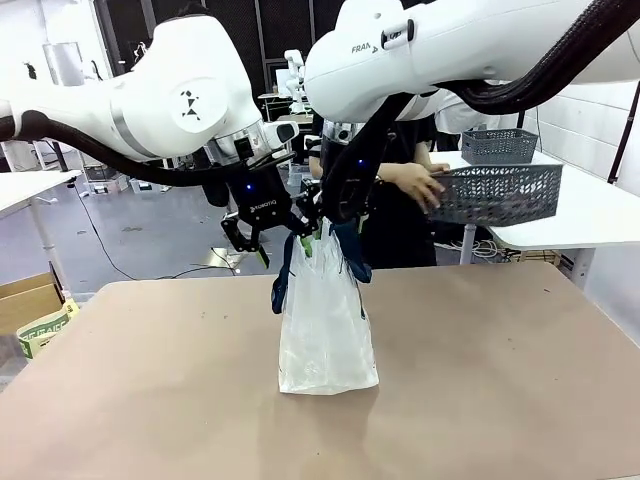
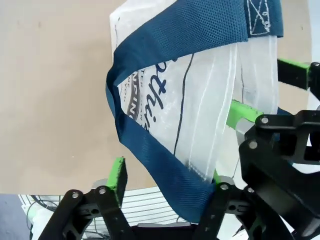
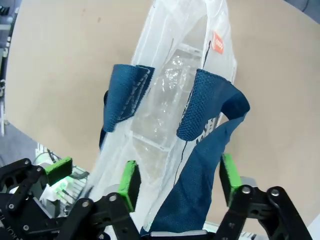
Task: Transfer purchased items from the store into the shopping bag.
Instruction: Open the Reusable shopping bag in the center of the table.
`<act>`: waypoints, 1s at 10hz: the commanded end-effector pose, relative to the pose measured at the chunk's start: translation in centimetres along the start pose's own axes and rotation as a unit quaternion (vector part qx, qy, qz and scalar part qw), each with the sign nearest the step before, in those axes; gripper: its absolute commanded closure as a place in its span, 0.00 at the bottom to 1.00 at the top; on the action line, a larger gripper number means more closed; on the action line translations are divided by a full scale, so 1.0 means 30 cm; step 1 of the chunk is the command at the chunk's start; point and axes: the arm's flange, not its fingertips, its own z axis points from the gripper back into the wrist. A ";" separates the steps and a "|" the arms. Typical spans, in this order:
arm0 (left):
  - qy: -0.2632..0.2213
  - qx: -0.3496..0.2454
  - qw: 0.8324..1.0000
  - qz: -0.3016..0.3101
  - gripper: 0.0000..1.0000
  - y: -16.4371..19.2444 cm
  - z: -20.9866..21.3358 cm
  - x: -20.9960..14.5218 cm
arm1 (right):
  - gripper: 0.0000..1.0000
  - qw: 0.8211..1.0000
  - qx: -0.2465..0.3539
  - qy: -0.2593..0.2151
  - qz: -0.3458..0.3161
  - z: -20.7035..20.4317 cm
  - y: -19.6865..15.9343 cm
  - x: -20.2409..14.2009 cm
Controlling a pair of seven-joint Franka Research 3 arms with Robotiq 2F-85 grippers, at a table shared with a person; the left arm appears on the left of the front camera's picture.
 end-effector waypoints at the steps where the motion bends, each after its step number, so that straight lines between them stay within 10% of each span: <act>1: -0.020 0.007 1.000 0.014 0.87 0.007 -0.003 -0.010 | 0.83 1.000 0.013 0.010 -0.007 -0.005 -0.006 -0.006; 2: -0.019 0.006 1.000 0.013 1.00 0.010 -0.003 -0.009 | 1.00 1.000 0.015 0.012 -0.009 -0.007 -0.008 -0.008; 10: -0.047 0.033 0.998 0.025 1.00 0.105 0.019 -0.004 | 1.00 1.000 -0.002 0.004 0.026 0.025 -0.092 -0.086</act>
